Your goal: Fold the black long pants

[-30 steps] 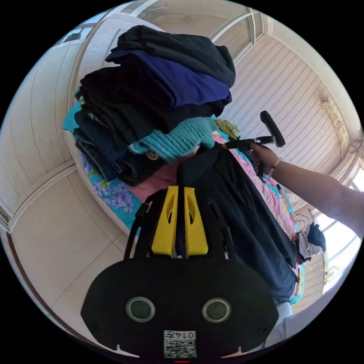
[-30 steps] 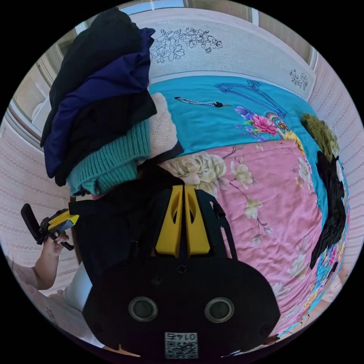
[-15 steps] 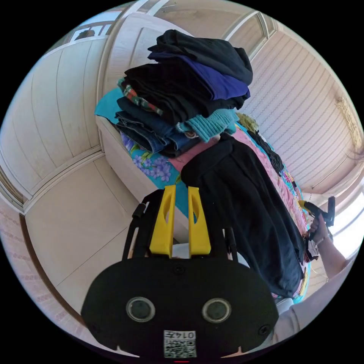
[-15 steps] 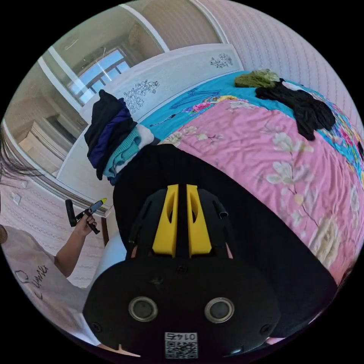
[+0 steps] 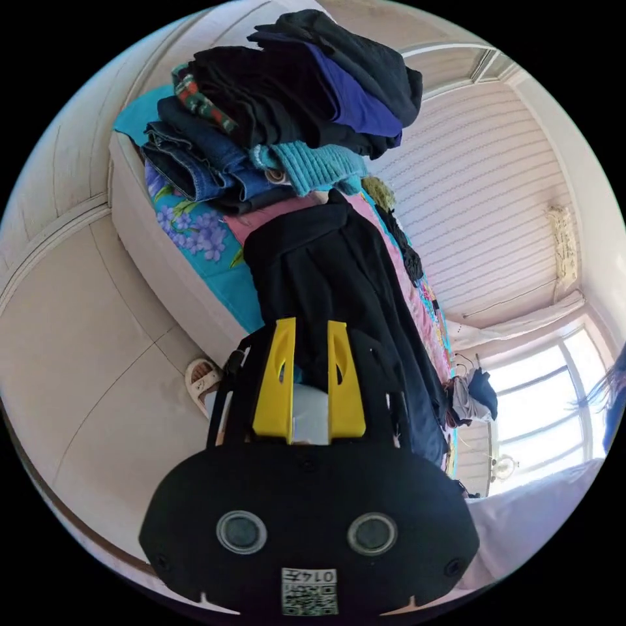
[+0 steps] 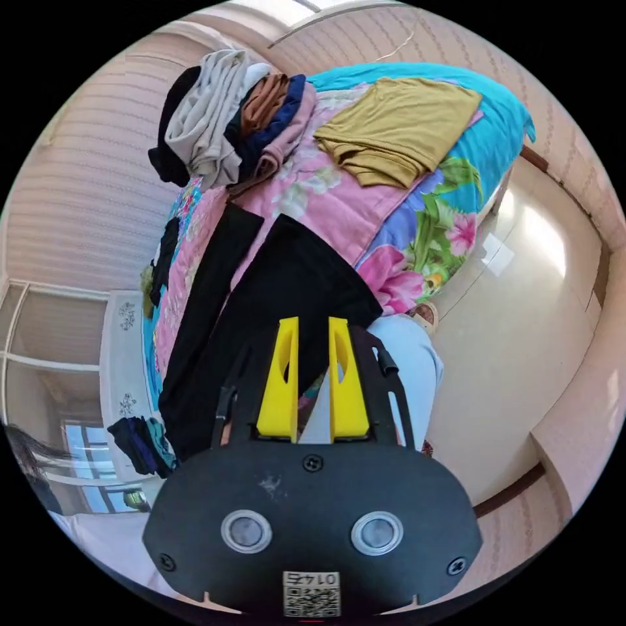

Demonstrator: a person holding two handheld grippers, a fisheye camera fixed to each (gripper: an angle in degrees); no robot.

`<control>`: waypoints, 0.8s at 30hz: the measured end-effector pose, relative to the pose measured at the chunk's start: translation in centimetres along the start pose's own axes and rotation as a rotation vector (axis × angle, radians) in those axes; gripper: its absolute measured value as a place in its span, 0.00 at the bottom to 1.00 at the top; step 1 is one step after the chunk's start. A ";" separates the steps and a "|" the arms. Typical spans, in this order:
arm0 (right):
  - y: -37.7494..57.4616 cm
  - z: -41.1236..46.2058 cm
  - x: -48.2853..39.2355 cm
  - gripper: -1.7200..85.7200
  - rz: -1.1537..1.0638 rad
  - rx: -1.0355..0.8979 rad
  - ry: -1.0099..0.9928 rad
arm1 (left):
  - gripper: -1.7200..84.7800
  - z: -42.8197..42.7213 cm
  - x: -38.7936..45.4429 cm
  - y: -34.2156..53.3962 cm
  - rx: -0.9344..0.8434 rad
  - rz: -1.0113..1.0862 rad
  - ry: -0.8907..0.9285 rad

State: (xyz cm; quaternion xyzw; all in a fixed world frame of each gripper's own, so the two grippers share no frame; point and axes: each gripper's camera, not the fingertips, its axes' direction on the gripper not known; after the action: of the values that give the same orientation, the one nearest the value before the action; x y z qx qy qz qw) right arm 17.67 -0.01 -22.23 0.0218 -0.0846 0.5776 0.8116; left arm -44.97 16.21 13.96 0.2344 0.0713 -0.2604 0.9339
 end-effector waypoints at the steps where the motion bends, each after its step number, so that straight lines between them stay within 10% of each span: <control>1: -0.4 -0.8 1.6 0.11 0.036 0.007 0.001 | 0.12 0.1 -0.2 -0.1 -0.009 -0.023 0.010; 24: -7.1 -14.8 6.5 0.03 -0.042 -0.127 -0.032 | 0.16 4.0 -0.1 -1.7 -0.067 -0.189 -0.023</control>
State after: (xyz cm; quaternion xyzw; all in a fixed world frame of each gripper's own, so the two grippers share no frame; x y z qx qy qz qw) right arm 28.09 5.66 -35.30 -0.0187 -0.1333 0.5533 0.8220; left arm -45.86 13.07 16.78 0.1922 0.0912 -0.3475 0.9132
